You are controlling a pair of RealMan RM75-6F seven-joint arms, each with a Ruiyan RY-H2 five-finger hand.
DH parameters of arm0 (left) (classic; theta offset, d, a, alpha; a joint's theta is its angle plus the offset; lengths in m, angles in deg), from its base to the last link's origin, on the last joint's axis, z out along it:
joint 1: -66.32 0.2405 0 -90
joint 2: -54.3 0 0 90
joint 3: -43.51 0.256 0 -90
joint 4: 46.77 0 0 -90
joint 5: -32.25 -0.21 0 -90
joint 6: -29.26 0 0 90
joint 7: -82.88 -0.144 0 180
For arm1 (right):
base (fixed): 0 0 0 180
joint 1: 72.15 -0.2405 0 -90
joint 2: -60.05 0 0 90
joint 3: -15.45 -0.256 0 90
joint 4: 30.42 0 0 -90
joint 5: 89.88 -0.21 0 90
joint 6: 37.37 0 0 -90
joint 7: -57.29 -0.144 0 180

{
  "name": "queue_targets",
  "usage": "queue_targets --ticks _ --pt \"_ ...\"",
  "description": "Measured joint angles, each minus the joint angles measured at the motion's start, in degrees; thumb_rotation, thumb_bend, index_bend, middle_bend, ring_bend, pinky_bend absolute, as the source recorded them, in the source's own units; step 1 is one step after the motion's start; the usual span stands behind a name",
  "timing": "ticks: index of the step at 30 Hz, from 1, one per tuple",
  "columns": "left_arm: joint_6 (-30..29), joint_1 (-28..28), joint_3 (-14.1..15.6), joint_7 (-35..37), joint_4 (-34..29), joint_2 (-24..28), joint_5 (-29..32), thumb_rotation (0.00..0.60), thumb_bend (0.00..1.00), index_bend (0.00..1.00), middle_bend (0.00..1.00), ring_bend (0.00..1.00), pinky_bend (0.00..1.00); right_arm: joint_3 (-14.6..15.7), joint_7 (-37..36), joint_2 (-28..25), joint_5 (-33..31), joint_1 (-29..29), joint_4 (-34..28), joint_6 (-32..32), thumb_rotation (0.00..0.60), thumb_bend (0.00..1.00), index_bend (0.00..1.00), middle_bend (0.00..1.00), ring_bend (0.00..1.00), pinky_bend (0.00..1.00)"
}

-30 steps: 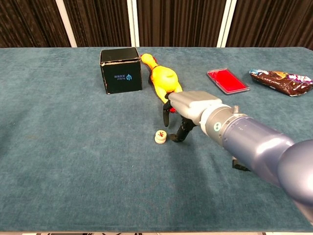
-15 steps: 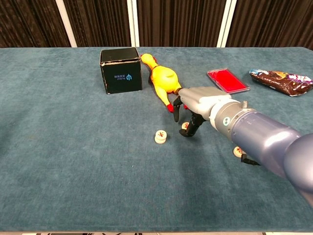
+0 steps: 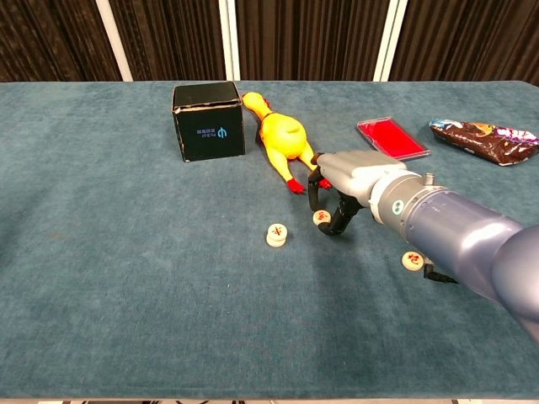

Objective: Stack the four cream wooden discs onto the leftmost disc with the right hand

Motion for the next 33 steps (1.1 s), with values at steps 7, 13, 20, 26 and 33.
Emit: queue_targets --ticks 7,13,20,26,33 --pt "0.0 0.0 -0.1 0.3 0.1 0.0 0.1 0.600 0.17 0.12 0.00 0.00 0.09 0.0 -0.5 0.3 -0.6 0.1 1.3 -0.3 0.600 0.40 0.44 0.00 0.00 0.00" --pt "0.1 0.0 0.0 0.1 0.1 0.0 0.1 0.600 0.17 0.12 0.00 0.00 0.09 0.0 -0.9 0.3 -0.2 0.2 1.3 -0.3 0.600 0.40 0.44 0.00 0.00 0.00" --pt "0.1 0.0 0.0 0.1 0.1 0.0 0.1 0.600 0.17 0.12 0.00 0.00 0.09 0.1 -1.1 0.6 -0.3 0.2 2.0 -0.5 0.600 0.41 0.44 0.00 0.00 0.00" --pt "0.1 0.0 0.0 0.2 0.2 0.0 0.0 0.600 0.17 0.12 0.00 0.00 0.09 -0.1 -1.3 0.7 -0.3 0.2 2.4 -0.5 0.600 0.41 0.45 0.00 0.00 0.00" --pt "0.3 0.0 0.0 0.1 0.1 0.1 0.2 0.600 0.17 0.12 0.00 0.00 0.10 -0.2 -1.5 0.9 -0.3 0.2 2.8 -0.7 0.600 0.42 0.47 0.00 0.00 0.00"
